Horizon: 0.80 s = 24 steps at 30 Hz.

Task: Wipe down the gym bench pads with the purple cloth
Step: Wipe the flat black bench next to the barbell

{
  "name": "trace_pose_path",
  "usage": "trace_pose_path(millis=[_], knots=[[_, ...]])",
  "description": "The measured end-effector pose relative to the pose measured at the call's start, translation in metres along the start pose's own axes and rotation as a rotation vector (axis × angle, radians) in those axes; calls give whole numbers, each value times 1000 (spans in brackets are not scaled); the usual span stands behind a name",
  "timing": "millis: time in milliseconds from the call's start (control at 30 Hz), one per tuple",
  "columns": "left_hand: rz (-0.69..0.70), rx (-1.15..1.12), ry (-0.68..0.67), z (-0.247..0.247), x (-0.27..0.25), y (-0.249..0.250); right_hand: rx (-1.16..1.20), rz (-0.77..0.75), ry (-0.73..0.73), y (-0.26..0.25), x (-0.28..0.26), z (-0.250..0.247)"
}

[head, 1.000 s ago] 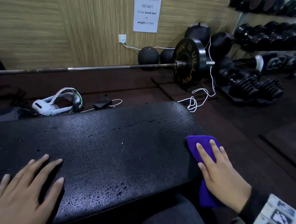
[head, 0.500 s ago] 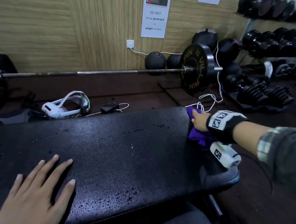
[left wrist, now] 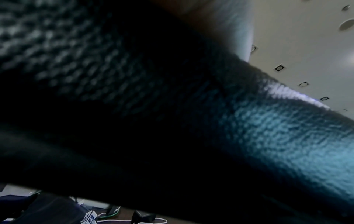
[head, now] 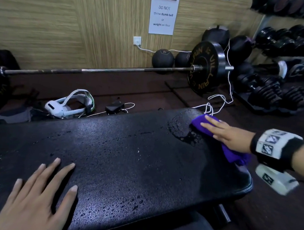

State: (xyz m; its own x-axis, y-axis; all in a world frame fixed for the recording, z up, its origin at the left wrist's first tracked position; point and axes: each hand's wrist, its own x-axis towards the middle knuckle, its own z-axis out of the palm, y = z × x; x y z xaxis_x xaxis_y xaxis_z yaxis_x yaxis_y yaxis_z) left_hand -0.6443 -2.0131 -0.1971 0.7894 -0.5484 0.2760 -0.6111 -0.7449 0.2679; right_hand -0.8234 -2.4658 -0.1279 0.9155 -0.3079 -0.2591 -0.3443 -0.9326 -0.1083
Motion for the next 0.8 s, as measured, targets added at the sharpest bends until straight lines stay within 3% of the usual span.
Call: trace_pose_path(millis=[67,167,367,433,533,633,700,800], knots=[[4,11,3,1,1,0,-43,128,-10,-4,23,-10],[1,16,12,1,2,-1,-129,127,-27,-26,52,-16],[7,-1,34,0,-2,3,-122,-336,-8,-42,8,9],[5,-2,34,0,-2,3,-70,-369,-58,-27,-11,10],[2,-8,27,-1,-1,3,-43,-179,-7,-9,-10,1],[3,-11,18,-1,0,3,-117,89,-56,-17,22,-15],[-2,-13,20,-1,1,3,-175,105,-55,-32,44,-19],[-10,-24,32,-1,-1,3,-216,-8,-50,-55,53,-9]])
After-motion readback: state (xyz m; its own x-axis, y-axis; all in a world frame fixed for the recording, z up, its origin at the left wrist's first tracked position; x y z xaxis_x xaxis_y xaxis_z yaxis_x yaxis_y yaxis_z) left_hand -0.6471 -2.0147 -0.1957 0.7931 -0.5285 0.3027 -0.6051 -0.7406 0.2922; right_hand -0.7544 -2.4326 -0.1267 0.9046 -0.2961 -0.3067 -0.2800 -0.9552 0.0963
